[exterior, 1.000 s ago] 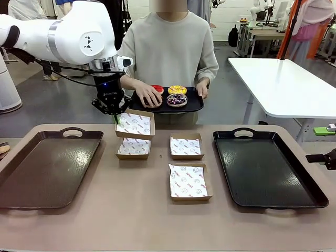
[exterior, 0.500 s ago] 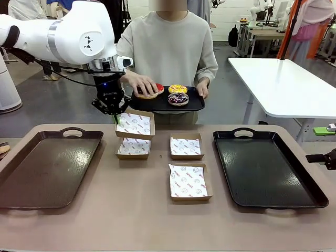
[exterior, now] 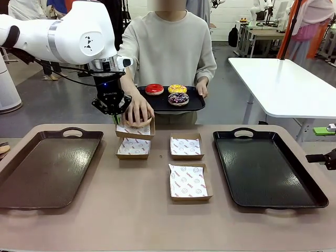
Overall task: Individually package the donuts and arrange them on the tray.
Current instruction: Place the picked Paper togo box on the Handle tray while simultaneously picking up another Paper togo box from the table with the other hand.
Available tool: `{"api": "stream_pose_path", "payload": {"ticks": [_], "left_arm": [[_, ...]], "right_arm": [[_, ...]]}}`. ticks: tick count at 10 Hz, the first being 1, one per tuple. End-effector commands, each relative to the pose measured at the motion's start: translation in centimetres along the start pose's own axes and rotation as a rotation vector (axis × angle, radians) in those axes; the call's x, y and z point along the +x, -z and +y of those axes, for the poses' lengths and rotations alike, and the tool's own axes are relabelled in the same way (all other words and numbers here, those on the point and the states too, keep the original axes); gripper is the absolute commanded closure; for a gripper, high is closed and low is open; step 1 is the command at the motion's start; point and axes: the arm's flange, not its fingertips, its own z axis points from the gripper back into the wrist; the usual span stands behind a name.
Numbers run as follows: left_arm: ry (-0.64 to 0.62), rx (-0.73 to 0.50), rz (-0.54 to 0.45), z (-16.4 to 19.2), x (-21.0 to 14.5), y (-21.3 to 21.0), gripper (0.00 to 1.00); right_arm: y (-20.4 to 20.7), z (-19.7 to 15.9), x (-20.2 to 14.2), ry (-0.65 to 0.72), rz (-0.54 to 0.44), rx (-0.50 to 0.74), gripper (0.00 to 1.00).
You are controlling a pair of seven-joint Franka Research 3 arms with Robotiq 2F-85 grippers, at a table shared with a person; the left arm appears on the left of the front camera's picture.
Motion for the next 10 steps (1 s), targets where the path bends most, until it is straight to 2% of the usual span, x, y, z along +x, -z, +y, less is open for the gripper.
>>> {"api": "stream_pose_path", "payload": {"ticks": [1,10], "left_arm": [[-0.003,-0.002,-0.005,0.15,-0.08,-0.15,0.99],[-0.003,-0.002,-0.005,0.15,-0.08,-0.15,0.99]], "right_arm": [[-0.09,-0.06,-0.11,0.000,-0.001,0.008,0.00],[-0.09,-0.06,-0.11,0.000,-0.001,0.008,0.00]]}}
